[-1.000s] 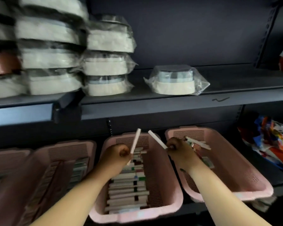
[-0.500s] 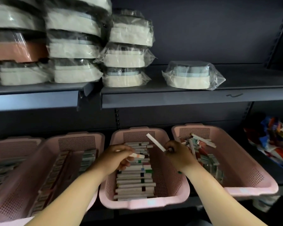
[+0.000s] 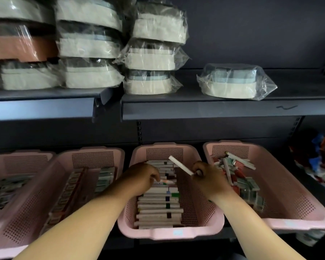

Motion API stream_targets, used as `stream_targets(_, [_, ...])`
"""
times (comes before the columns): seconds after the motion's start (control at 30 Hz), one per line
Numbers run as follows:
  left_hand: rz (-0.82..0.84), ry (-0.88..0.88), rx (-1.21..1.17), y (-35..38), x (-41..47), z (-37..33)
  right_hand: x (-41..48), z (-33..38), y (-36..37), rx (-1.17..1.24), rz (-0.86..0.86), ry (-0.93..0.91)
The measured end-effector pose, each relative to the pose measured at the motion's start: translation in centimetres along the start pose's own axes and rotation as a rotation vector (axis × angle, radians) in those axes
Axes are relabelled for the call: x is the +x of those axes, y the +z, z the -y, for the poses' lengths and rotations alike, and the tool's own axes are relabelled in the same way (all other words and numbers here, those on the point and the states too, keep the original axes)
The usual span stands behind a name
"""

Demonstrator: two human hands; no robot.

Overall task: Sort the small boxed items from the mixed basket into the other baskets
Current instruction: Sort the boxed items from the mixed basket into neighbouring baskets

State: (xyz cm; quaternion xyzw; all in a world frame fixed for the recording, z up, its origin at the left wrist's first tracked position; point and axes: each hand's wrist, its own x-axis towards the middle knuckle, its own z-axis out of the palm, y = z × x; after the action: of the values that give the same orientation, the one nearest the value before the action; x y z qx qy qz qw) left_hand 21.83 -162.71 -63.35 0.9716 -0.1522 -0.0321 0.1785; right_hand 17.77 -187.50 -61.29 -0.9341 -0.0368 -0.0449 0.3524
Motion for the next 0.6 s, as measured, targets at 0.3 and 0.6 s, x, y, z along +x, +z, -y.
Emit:
stream_targets(0.3, [-0.139, 0.003, -0.318, -2.4, 0.3, -1.3, 0.5, 0.6, -0.1, -0.118, 0.095, -0.096])
stream_targets(0.6, [-0.104, 0.132, 0.038, -3.4, -1.0, -1.1, 1.4, 1.7, 0.6, -0.075, 0.103, -0.207])
